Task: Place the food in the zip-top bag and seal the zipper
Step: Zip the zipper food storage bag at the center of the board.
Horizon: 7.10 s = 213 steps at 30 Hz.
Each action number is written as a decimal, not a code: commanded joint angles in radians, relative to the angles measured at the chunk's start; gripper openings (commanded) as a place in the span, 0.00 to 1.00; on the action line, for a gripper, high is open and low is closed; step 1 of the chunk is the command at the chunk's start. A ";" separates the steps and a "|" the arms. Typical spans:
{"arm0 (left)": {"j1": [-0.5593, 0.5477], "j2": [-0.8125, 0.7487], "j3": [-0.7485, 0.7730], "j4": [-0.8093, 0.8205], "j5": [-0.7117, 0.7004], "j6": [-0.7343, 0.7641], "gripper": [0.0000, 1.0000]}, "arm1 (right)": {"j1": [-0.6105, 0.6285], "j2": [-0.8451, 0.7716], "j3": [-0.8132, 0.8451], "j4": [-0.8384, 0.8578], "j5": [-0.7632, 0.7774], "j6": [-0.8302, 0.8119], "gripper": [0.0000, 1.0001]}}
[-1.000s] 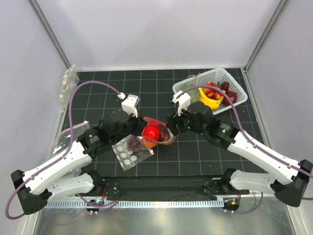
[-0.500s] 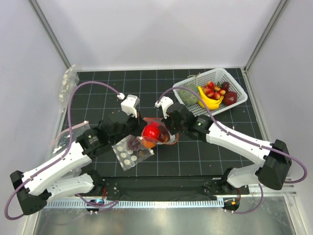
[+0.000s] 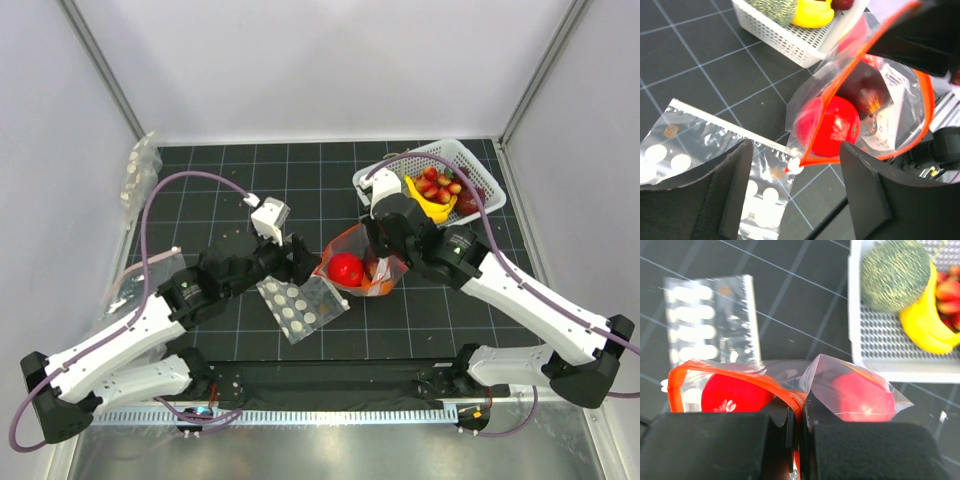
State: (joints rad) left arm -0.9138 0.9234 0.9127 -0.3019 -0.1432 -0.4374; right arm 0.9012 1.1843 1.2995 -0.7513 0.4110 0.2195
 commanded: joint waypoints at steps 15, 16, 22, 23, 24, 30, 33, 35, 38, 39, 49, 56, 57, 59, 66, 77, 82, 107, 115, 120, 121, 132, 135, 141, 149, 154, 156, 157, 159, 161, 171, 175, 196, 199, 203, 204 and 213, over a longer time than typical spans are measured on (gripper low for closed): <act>0.004 -0.133 -0.506 0.866 0.260 0.414 0.79 | -0.202 0.005 0.043 0.018 -0.185 0.008 0.01; 0.004 -0.130 -0.538 0.883 0.261 0.431 0.79 | -0.209 0.008 0.038 0.020 -0.199 0.006 0.01; 0.004 0.008 -0.604 1.092 0.286 0.560 0.71 | -0.251 -0.002 0.018 0.053 -0.294 0.006 0.01; 0.006 0.029 -0.621 1.119 0.269 0.571 0.70 | -0.252 -0.003 0.014 0.059 -0.301 0.007 0.01; 0.006 0.057 -0.623 1.158 0.255 0.588 0.70 | -0.252 -0.002 0.012 0.064 -0.307 0.007 0.01; 0.067 0.124 -0.655 1.294 0.232 0.527 0.63 | -0.257 -0.002 0.001 0.078 -0.339 0.007 0.01; 0.137 0.135 -0.670 1.355 0.308 0.450 0.63 | -0.258 -0.008 -0.008 0.086 -0.353 0.007 0.01; 0.162 0.158 -0.672 1.380 0.344 0.443 0.61 | -0.258 -0.009 -0.011 0.089 -0.357 0.007 0.01; 0.193 0.204 -0.673 1.461 0.421 0.395 0.56 | -0.258 -0.009 -0.011 0.087 -0.359 0.007 0.01; 0.202 0.219 -0.673 1.478 0.439 0.385 0.55 | -0.258 -0.008 -0.011 0.087 -0.357 0.007 0.01; 0.214 0.272 -0.630 1.466 0.591 0.385 0.00 | -0.263 -0.017 -0.017 0.084 -0.353 0.006 0.01; 0.213 0.121 -0.594 1.234 0.516 0.335 0.00 | -0.263 -0.026 -0.032 0.061 -0.291 -0.040 0.52; 0.213 0.103 -0.565 1.178 0.481 0.330 0.00 | -0.263 -0.032 -0.039 0.070 -0.299 -0.049 0.57; 0.214 0.068 -0.538 1.062 0.458 0.324 0.00 | -0.263 -0.066 -0.063 0.131 -0.357 -0.071 0.65; 0.213 0.055 -0.534 1.035 0.441 0.316 0.00 | -0.263 -0.179 -0.140 0.401 -0.570 -0.149 0.67; 0.214 -0.014 -0.523 0.917 0.402 0.332 0.00 | -0.144 -0.074 -0.163 0.525 -1.029 -0.487 0.61; 0.213 -0.031 -0.526 0.919 0.416 0.325 0.00 | -0.029 0.052 -0.071 0.379 -0.904 -0.683 0.67; 0.214 -0.058 -0.523 0.908 0.450 0.309 0.00 | 0.071 0.161 -0.036 0.388 -0.620 -0.740 0.36; 0.213 -0.066 -0.525 0.908 0.452 0.307 0.00 | 0.071 0.169 -0.031 0.372 -0.627 -0.738 0.17; 0.213 -0.058 -0.508 0.830 0.343 0.278 0.00 | 0.070 0.161 -0.028 0.342 -0.618 -0.730 0.01; 0.213 -0.054 -0.500 0.807 0.308 0.275 0.00 | 0.070 0.155 -0.031 0.334 -0.623 -0.730 0.01; 0.231 -0.066 -0.474 0.677 0.090 0.246 0.00 | 0.070 0.084 -0.095 0.319 -0.538 -0.680 0.01; 0.243 -0.080 -0.474 0.641 0.021 0.235 0.00 | 0.070 0.057 -0.104 0.305 -0.503 -0.657 0.01; 0.251 -0.166 -0.491 0.596 -0.102 0.239 0.00 | 0.068 -0.049 -0.146 0.300 -0.477 -0.582 0.01; 0.248 -0.399 -0.546 0.557 -0.240 0.264 0.00 | 0.065 -0.156 -0.152 0.253 -0.419 -0.537 0.01; 0.247 -0.425 -0.551 0.549 -0.280 0.261 0.00 | 0.059 -0.192 -0.147 0.218 -0.355 -0.508 0.01; 0.247 -0.443 -0.557 0.552 -0.295 0.262 0.00 | 0.057 -0.201 -0.141 0.188 -0.310 -0.493 0.01; 0.247 -0.449 -0.560 0.552 -0.299 0.262 0.00 | 0.056 -0.206 -0.140 0.179 -0.310 -0.488 0.01; 0.245 -0.466 -0.569 0.555 -0.302 0.259 0.00 | 0.054 -0.215 -0.143 0.161 -0.285 -0.482 0.01; 0.245 -0.471 -0.574 0.561 -0.300 0.256 0.00 | 0.053 -0.227 -0.138 0.138 -0.279 -0.474 0.01; 0.245 -0.460 -0.566 0.555 -0.311 0.264 0.00 | 0.053 -0.195 -0.085 -0.002 -0.287 -0.456 0.01; 0.243 -0.475 -0.569 0.552 -0.322 0.261 0.00 | 0.054 -0.189 -0.072 -0.051 -0.232 -0.456 0.01; 0.242 -0.436 -0.540 0.575 -0.220 0.187 0.35 | 0.053 -0.281 -0.184 0.280 -0.319 -0.416 0.01; 0.242 -0.400 -0.519 0.554 -0.211 0.167 0.45 | 0.054 -0.288 -0.201 0.326 -0.270 -0.401 0.01; 0.242 -0.359 -0.488 0.538 -0.210 0.125 0.55 | 0.053 -0.304 -0.230 0.372 -0.259 -0.399 0.01; 0.240 -0.345 -0.483 0.546 -0.175 0.121 0.70 | 0.051 -0.305 -0.232 0.374 -0.256 -0.401 0.01; 0.207 -0.270 -0.495 0.714 0.192 0.321 0.95 | 0.044 -0.307 -0.249 0.385 -0.267 -0.428 0.01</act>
State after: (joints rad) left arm -0.6876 0.6197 0.3885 0.2996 -0.1146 -0.2115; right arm 0.9512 0.9012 1.0431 -0.4500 0.1471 -0.2028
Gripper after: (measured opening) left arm 0.954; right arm 0.161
